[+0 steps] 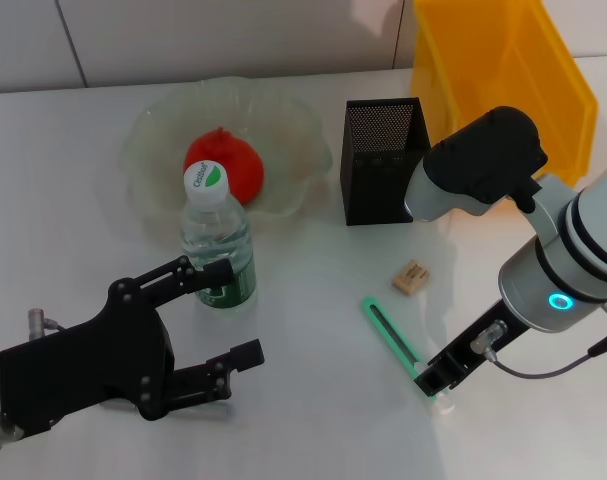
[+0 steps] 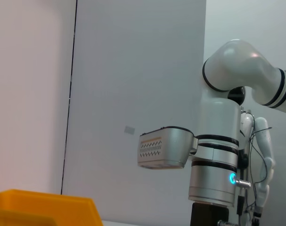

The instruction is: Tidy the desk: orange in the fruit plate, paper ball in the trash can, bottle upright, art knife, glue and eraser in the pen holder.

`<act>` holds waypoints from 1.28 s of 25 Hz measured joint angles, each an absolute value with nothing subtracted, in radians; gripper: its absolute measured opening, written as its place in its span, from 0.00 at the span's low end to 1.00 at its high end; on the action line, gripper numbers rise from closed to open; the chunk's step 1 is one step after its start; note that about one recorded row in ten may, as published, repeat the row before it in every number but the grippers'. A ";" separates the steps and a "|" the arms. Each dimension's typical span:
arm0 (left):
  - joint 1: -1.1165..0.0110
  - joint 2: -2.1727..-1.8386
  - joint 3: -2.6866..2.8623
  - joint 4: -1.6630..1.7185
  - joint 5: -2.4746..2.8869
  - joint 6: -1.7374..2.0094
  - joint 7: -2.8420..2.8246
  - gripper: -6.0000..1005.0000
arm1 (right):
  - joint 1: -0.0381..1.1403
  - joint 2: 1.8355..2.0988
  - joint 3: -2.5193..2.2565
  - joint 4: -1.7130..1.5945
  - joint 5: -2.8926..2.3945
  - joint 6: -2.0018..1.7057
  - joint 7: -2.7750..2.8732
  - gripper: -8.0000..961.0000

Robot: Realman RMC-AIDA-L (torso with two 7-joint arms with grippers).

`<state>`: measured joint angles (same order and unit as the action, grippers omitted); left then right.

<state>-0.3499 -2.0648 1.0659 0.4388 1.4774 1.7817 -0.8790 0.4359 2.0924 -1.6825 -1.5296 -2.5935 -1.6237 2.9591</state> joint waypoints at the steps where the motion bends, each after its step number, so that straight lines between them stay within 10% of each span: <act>1: -0.350 -2.065 1.066 0.439 1.477 1.783 -0.879 0.79 | 0.436 2.092 -1.682 -1.524 -2.593 -1.620 2.959 0.52; 32: -0.349 -2.063 1.077 0.440 1.479 1.794 -0.880 0.78 | 0.476 2.092 -1.687 -1.434 -2.574 -1.584 2.959 0.32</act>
